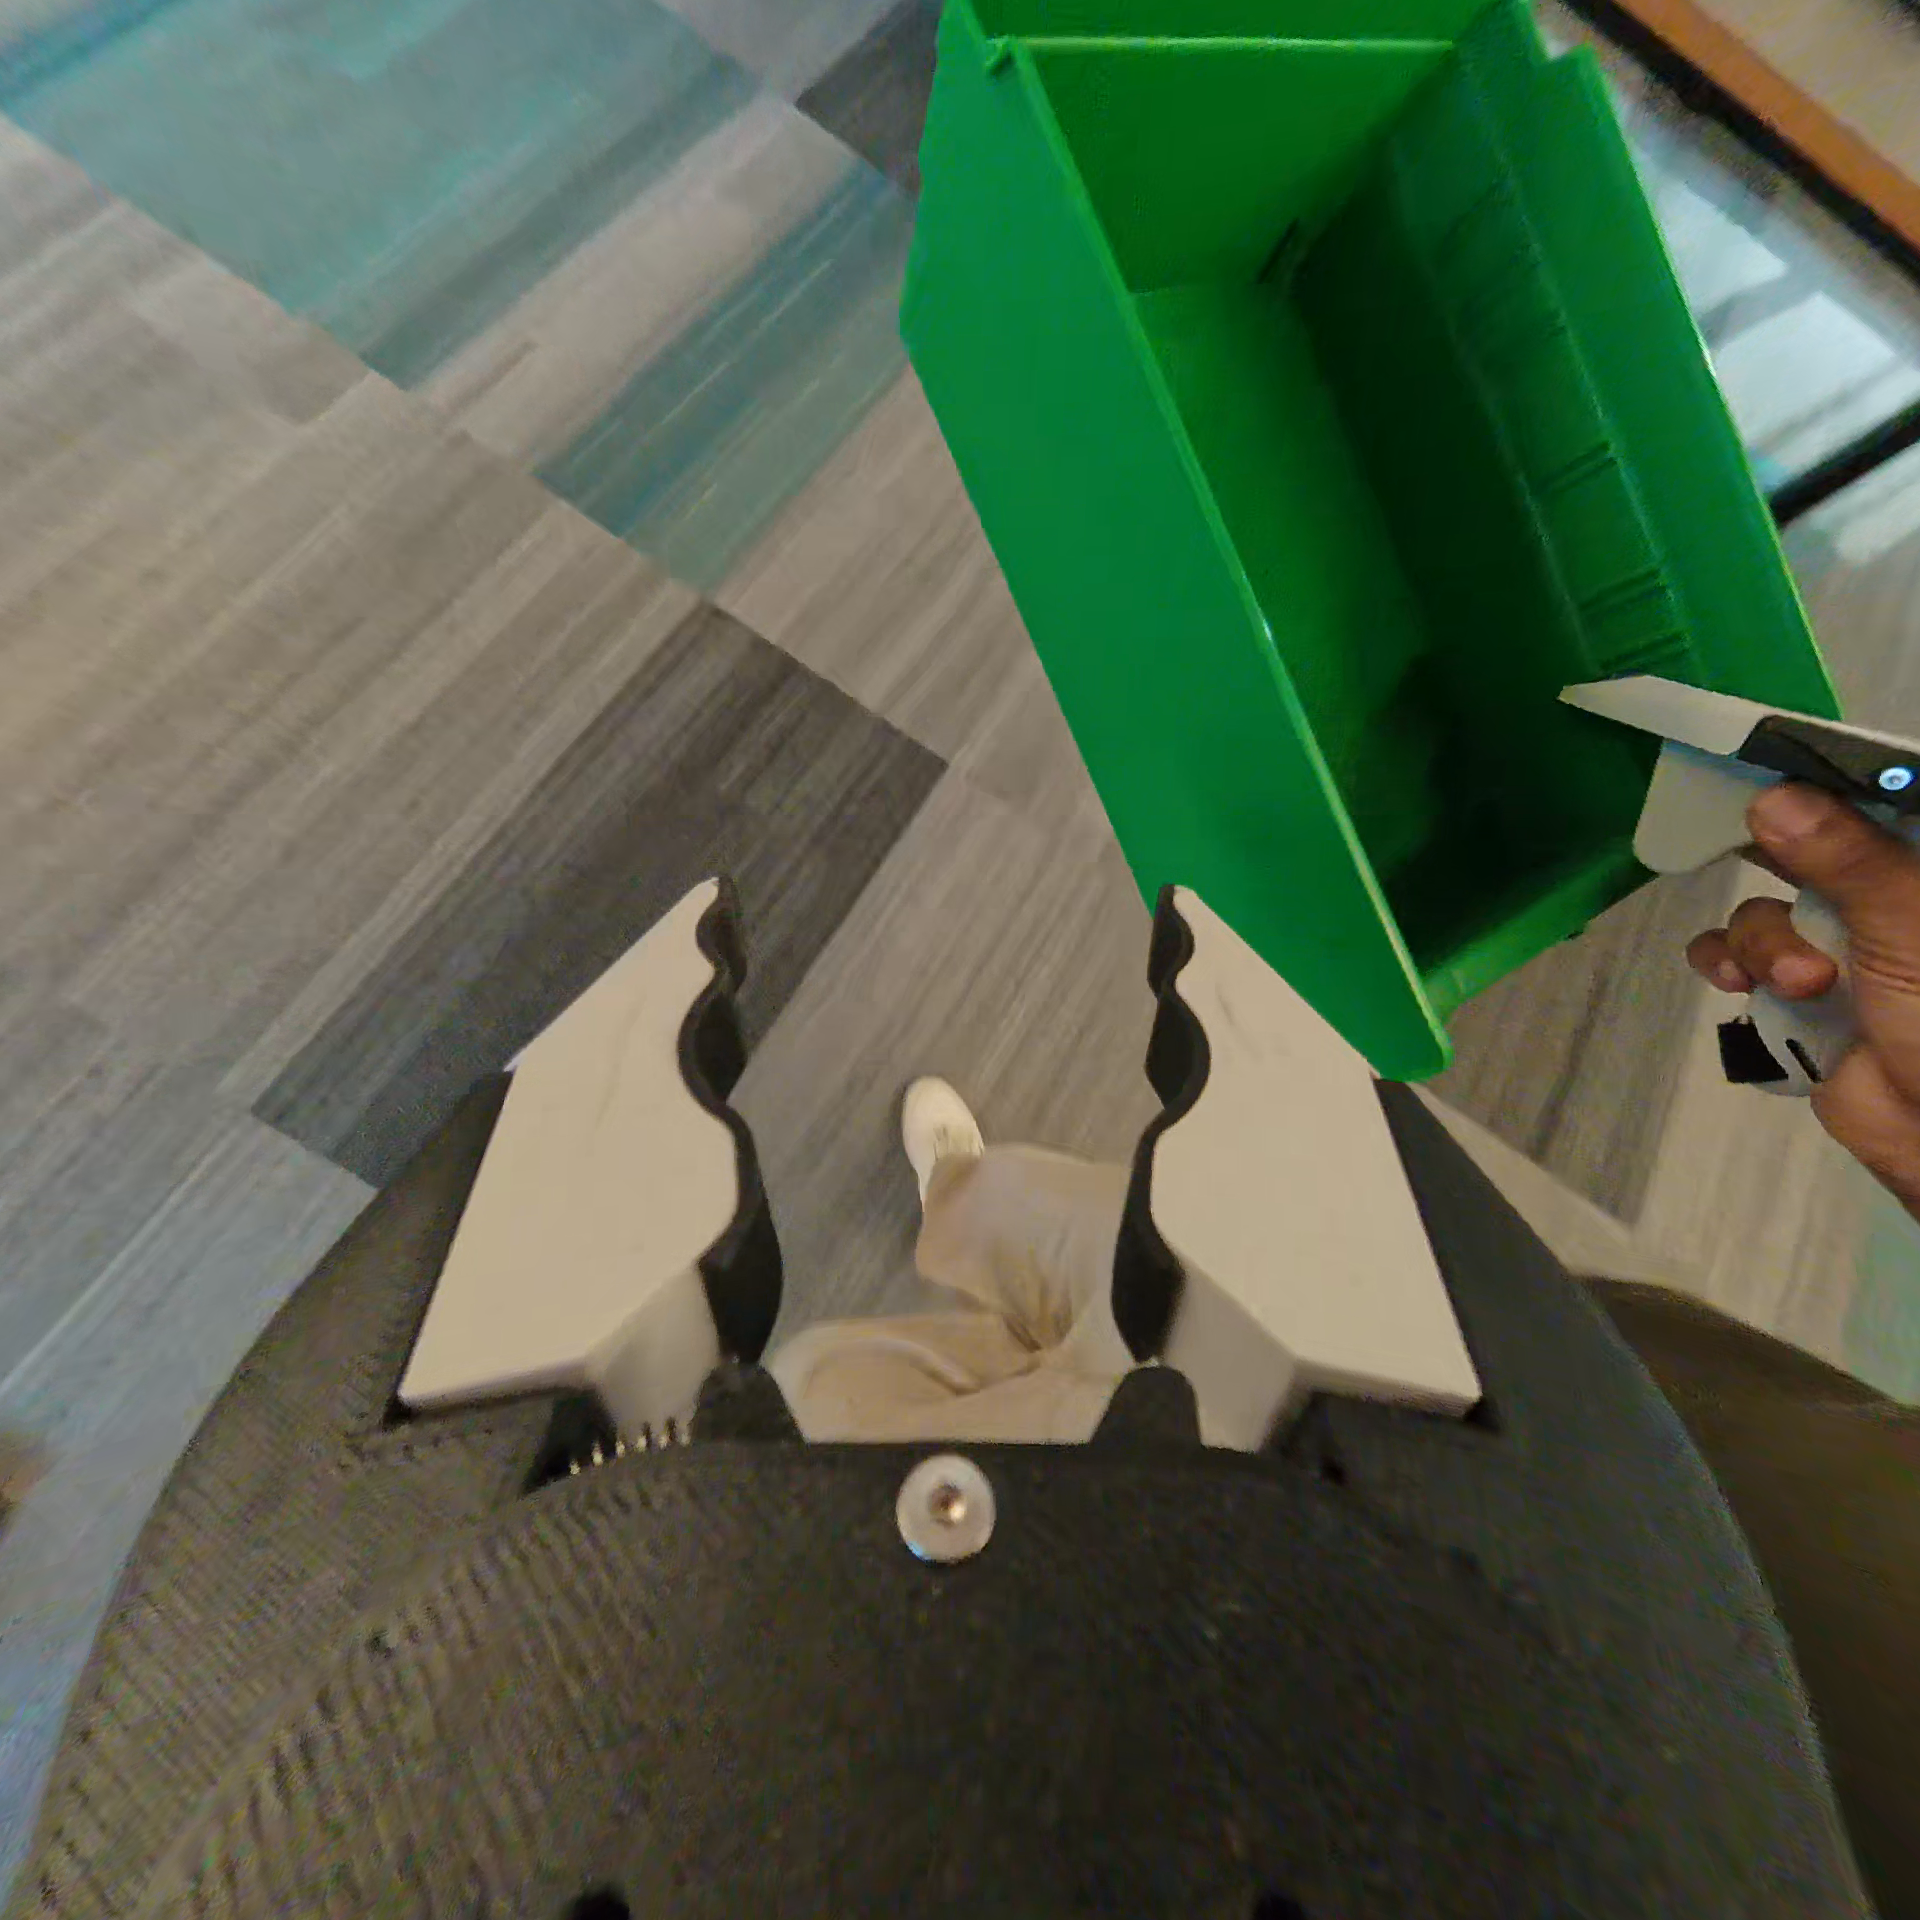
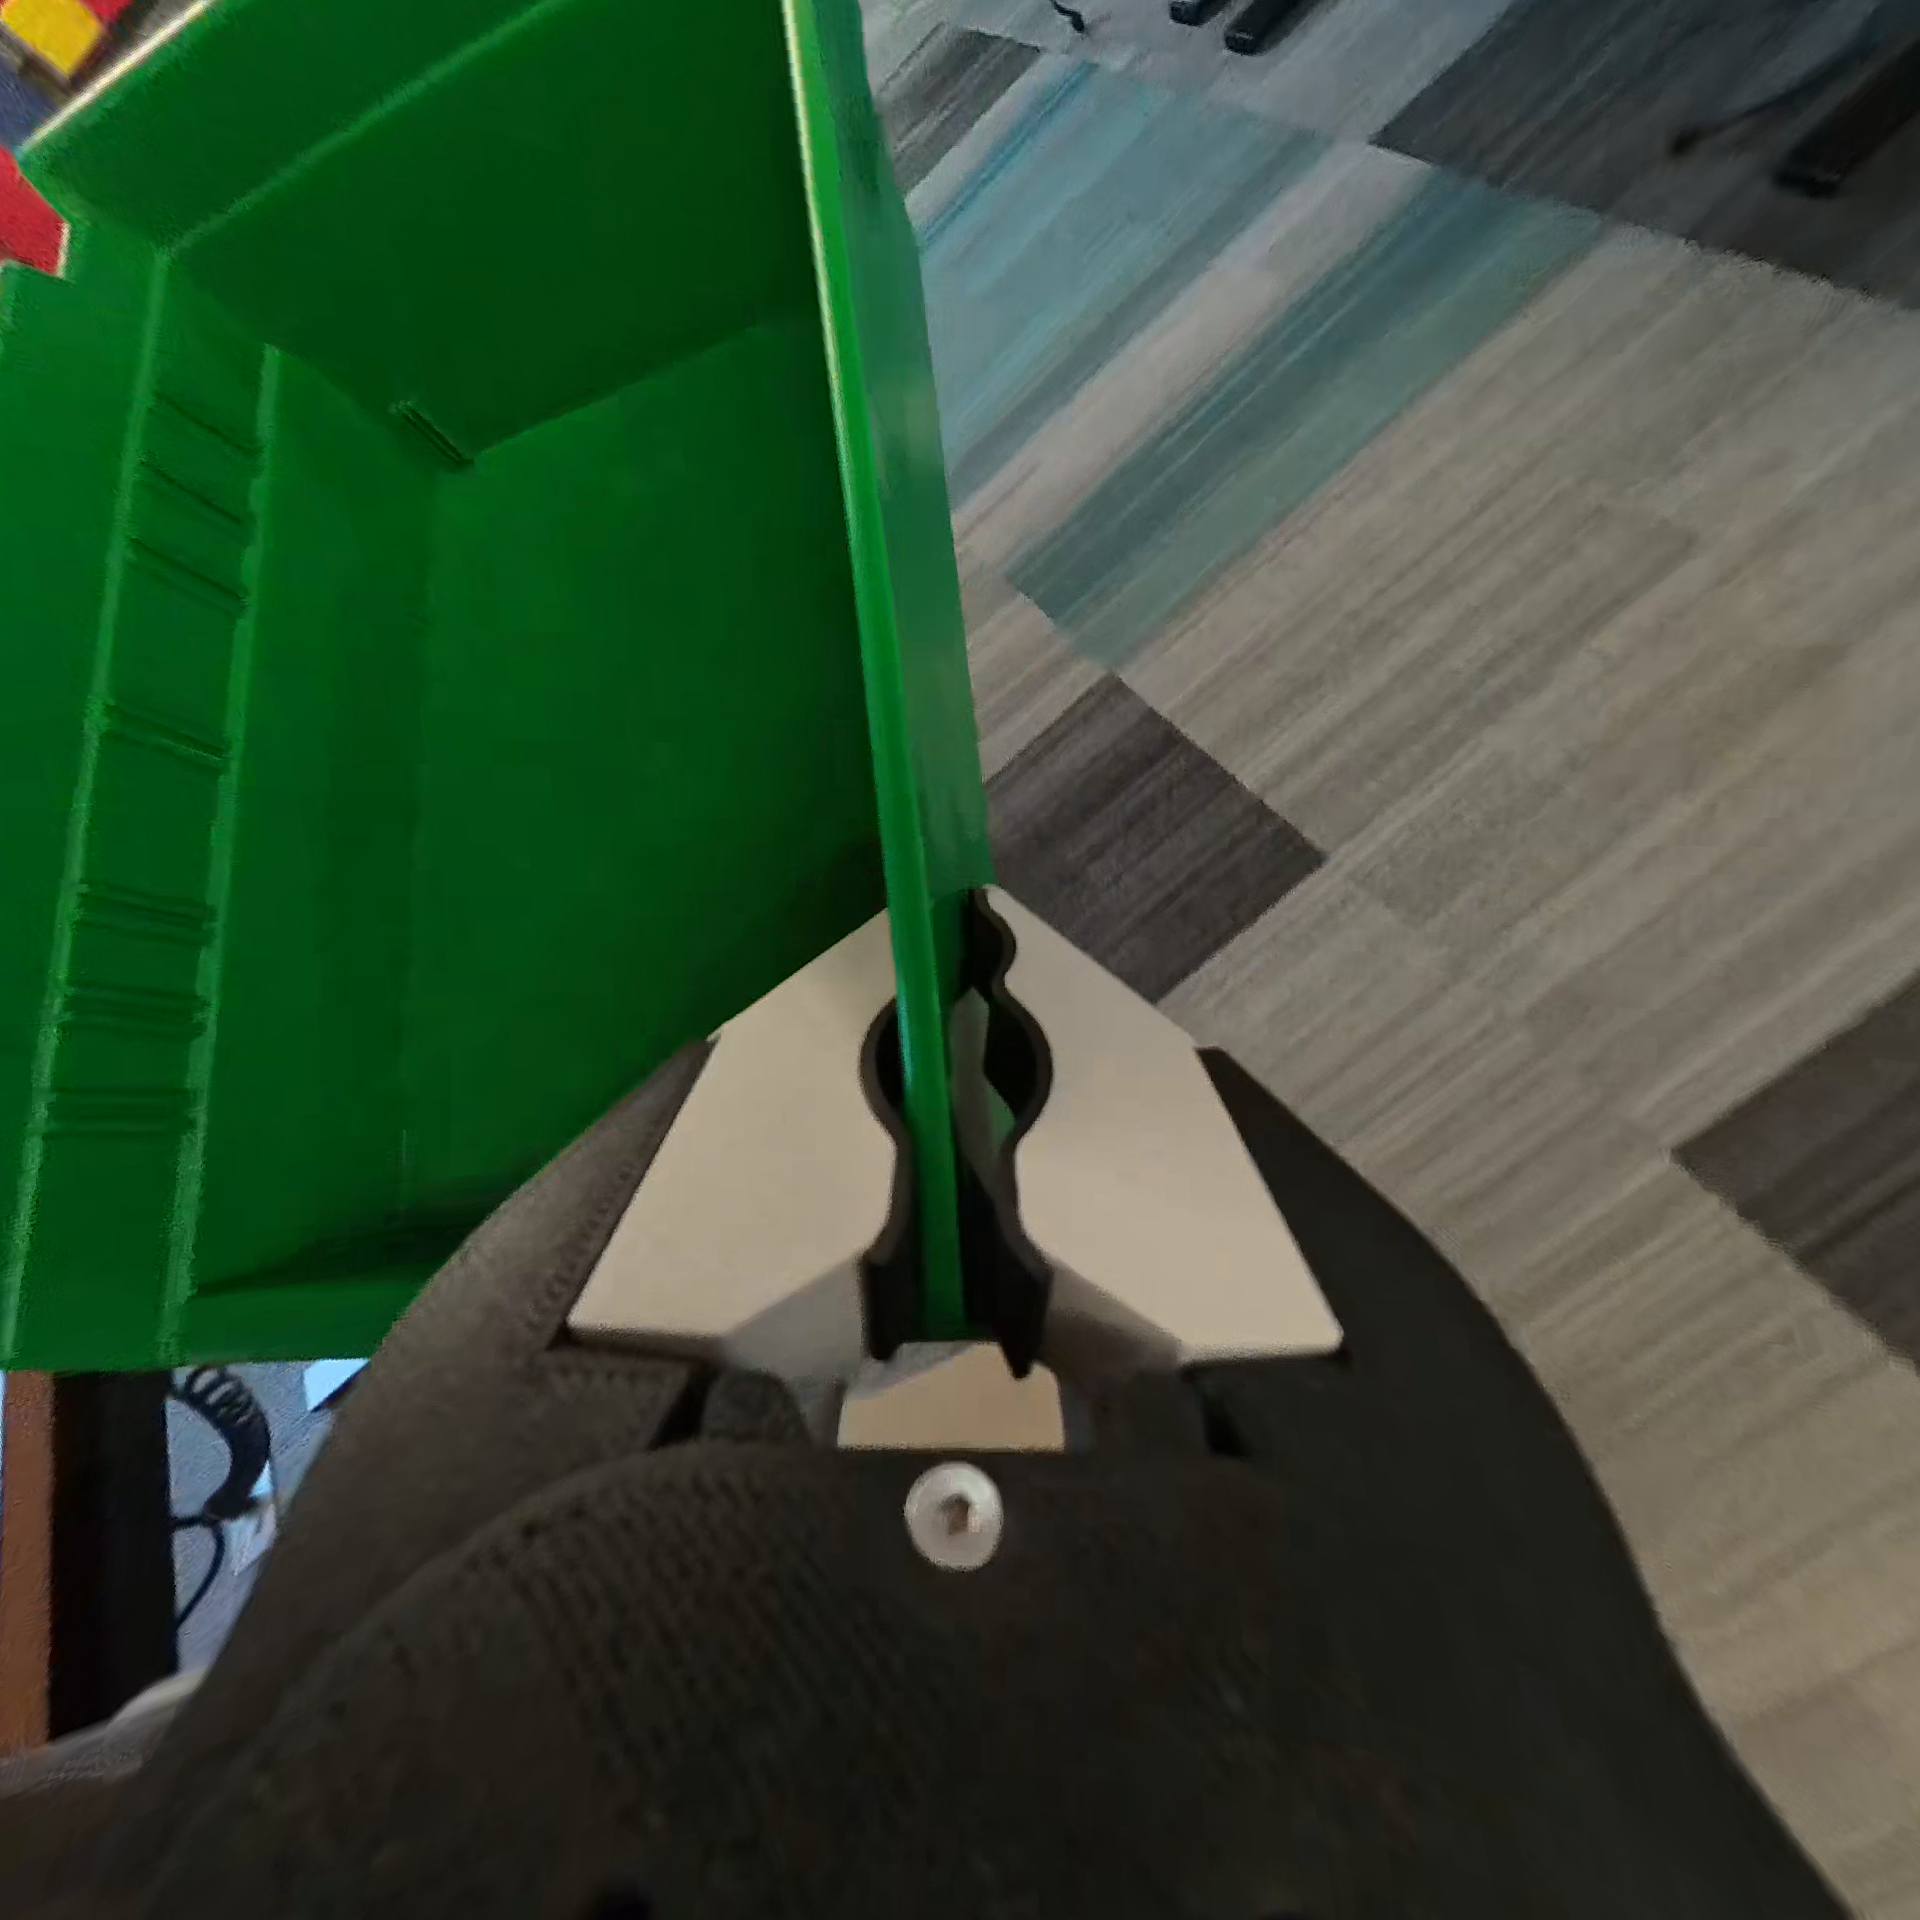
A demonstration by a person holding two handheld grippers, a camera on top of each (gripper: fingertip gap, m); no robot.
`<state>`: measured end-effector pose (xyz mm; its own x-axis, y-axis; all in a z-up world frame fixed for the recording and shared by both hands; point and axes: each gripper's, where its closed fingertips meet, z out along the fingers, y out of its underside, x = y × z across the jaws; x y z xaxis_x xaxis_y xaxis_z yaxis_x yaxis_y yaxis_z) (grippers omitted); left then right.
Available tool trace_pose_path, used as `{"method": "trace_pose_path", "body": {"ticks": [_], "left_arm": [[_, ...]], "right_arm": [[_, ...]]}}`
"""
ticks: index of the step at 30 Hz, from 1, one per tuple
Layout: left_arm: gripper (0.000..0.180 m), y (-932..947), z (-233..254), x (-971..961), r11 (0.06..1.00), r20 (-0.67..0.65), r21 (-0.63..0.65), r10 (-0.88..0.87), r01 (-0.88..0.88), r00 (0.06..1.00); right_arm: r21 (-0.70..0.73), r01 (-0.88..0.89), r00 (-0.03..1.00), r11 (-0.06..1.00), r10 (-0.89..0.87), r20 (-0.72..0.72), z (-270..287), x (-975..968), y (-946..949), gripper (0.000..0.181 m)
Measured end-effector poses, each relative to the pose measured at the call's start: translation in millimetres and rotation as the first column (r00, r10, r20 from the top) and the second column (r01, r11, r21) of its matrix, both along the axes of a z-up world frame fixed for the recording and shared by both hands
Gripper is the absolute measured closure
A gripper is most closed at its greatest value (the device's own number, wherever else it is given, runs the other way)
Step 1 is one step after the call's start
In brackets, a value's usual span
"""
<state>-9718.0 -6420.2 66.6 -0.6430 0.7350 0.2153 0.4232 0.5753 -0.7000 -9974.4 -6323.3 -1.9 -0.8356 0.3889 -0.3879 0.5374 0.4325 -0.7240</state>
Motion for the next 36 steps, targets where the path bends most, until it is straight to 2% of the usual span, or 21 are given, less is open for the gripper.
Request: {"method": "trace_pose_path", "body": {"ticks": [4, 8, 12, 15, 20, 24, 29, 32, 36], "left_arm": [[0.108, -124.9, 24.5, -58.0, 0.997, -0.104, 0.051, 0.071, -0.066, 0.992], [0.11, -264.1, -7.6, -94.2, 0.989, -0.128, 0.056, 0.145, -0.139, 0.981], [0.109, -414.4, -37.6, -123.3, 0.98, -0.154, 0.11, 0.18, -0.164, 0.972], [0.111, -538.7, -39.7, -133.8, 0.98, -0.114, 0.076, 0.194, -0.186, 0.974], [0.109, -741.8, 5.1, -161.0, 0.984, -0.096, 0.046, 0.174, -0.171, 0.98], [0.11, -904.0, 10.3, -184.5, 0.984, -0.036, -0.072, 0.164, -0.166, 0.986], [0.114, -1099.9, -31.2, -227.5, 0.971, -0.013, -0.033, 0.236, -0.237, 0.972], [0.115, -1210.2, -48.2, -255.1, 0.959, 0.052, 0.036, 0.279, -0.281, 0.959], [0.116, -1356.0, -13.1, -285.8, 0.948, 0.046, -0.007, 0.319, -0.319, 0.947]], "right_arm": [[-0.006, -0.106, 0.992, 0.994, 0.106, -0.066, 40.1, -53.3, -160.5, 0.179], [-0.046, -0.17, 0.984, 0.984, 0.167, -0.065, 43.4, -97.5, -324.7, 0.178], [-0.045, -0.113, 0.994, 0.993, 0.113, -0.007, 34.3, -139.1, -469.8, 0.179], [-0.021, -0.051, 0.998, 0.998, 0.051, 0.029, 39.8, -167.9, -568.9, 0.179], [-0.026, -0.004, 0.998, 1.0, 0.005, 0.058, 53.1, -214.6, -737.9, 0.18], [-0.049, 0.026, 0.998, 0.998, -0.023, 0.054, 33.2, -255.5, -876.0, 0.18], [-0.044, 0.065, 0.994, 0.997, -0.061, 0.092, -9.7, -309.6, -1054.8, 0.18], [-0.036, 0.037, 0.996, 0.999, -0.034, 0.083, -9.3, -341.5, -1174.6, 0.18], [-0.038, -0.064, 0.995, 0.997, 0.067, 0.069, 27.8, -369.6, -1356.2, 0.178]]}}
